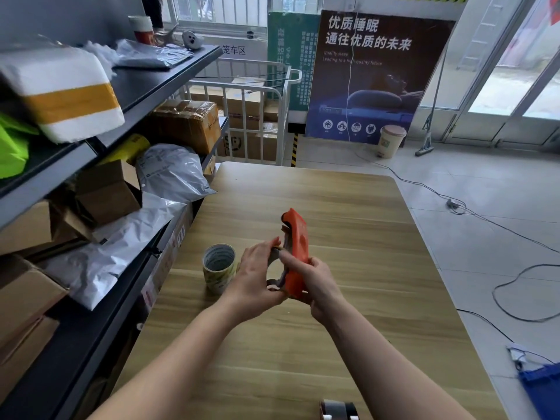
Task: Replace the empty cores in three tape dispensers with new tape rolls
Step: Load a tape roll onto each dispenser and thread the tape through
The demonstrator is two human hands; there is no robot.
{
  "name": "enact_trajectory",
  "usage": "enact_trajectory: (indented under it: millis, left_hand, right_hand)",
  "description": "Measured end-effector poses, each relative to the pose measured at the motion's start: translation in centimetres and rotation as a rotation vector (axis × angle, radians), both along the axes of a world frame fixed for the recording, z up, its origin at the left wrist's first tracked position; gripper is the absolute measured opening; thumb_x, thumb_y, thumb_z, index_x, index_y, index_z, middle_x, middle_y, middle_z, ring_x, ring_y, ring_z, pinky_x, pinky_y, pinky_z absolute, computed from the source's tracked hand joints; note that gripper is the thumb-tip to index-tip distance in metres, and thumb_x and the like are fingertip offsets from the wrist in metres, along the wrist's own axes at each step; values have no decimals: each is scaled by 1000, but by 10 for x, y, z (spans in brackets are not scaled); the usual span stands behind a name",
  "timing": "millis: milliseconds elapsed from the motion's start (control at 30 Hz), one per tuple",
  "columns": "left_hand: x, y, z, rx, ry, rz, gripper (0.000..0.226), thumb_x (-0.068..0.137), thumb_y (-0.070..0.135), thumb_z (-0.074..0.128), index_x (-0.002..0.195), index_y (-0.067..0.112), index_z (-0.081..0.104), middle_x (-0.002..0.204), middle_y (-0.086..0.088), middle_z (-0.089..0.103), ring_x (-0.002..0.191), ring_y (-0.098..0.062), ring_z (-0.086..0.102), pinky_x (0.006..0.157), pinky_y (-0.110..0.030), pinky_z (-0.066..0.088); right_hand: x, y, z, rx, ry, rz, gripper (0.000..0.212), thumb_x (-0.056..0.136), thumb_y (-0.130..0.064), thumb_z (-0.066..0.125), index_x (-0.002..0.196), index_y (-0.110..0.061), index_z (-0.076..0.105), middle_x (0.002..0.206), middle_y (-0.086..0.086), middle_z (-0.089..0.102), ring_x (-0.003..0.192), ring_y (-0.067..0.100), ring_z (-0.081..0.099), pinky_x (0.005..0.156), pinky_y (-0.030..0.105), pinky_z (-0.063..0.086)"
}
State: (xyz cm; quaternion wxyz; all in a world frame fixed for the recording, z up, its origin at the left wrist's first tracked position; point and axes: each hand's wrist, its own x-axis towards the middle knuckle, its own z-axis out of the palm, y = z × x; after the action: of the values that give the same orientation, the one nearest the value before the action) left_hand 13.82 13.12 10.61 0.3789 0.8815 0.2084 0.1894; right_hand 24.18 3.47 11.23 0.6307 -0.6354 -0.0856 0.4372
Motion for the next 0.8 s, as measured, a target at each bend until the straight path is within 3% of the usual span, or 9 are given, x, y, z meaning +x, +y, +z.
enact_trajectory:
  millis: [167, 233, 300, 367, 433, 533, 667, 800]
  left_hand:
    - [-3, 11, -9, -80, 34, 150, 103, 61, 31, 85, 145, 21, 26, 137, 6, 36, 130, -11, 30, 105, -29, 31]
    - [-3, 16, -11, -180, 69, 175, 101, 54, 34, 88, 139, 25, 36, 134, 4, 46, 127, -16, 42, 104, -37, 39]
    - [-5, 20, -11, -360, 36, 106, 89, 47, 34, 87, 125, 35, 46, 120, 4, 59, 109, -17, 59, 91, -39, 52]
    - [-8, 22, -6, -551, -1, 30, 78, 50, 19, 83, 117, 40, 47, 117, -3, 61, 100, -17, 64, 83, -35, 57]
    - [-8, 25, -2, -696, -28, -26, 76, 56, 9, 73, 123, 35, 47, 124, -6, 55, 103, -19, 63, 80, -31, 56]
    - [-4, 28, 0, -845, -100, -1, 89, 50, 19, 70, 135, 21, 43, 127, -8, 50, 104, -24, 59, 80, -33, 52]
    - [-3, 25, -2, -884, -222, 20, 65, 55, 24, 70, 118, 25, 55, 114, -8, 58, 97, -23, 60, 83, -39, 50]
    - [1, 22, -1, -902, -301, 57, 36, 79, 15, 66, 114, 20, 58, 96, 2, 65, 88, -15, 63, 71, -28, 53]
  right_hand:
    - [4, -3, -2, 38, 12, -4, 14, 80, -12, 69, 93, -11, 64, 75, 8, 67, 66, 21, 63, 62, 32, 52]
    - [4, -5, -1, 84, -12, 37, 14, 80, -3, 67, 91, -11, 63, 75, 6, 66, 67, 20, 62, 63, 34, 52]
    - [1, -5, 0, 139, -79, 66, 18, 77, 2, 69, 90, -10, 64, 77, 8, 66, 70, 24, 61, 65, 34, 50]
    - [-2, -5, -2, 190, -166, 71, 24, 72, 4, 73, 91, -9, 66, 76, 11, 67, 71, 27, 61, 65, 36, 49]
    - [-4, -5, -5, 211, -217, 78, 27, 70, 8, 75, 92, -5, 66, 75, 15, 69, 69, 29, 62, 64, 39, 51]
    - [-5, -6, -9, 228, -245, 131, 32, 71, 4, 79, 100, 5, 65, 81, 20, 70, 70, 26, 64, 64, 35, 52]
    - [-6, -7, -5, 234, -260, 182, 37, 68, 6, 80, 102, 0, 66, 88, 15, 72, 78, 22, 67, 70, 31, 56]
    - [-7, -9, -5, 247, -285, 135, 29, 70, 11, 76, 92, -7, 69, 82, 10, 73, 75, 22, 67, 67, 34, 56]
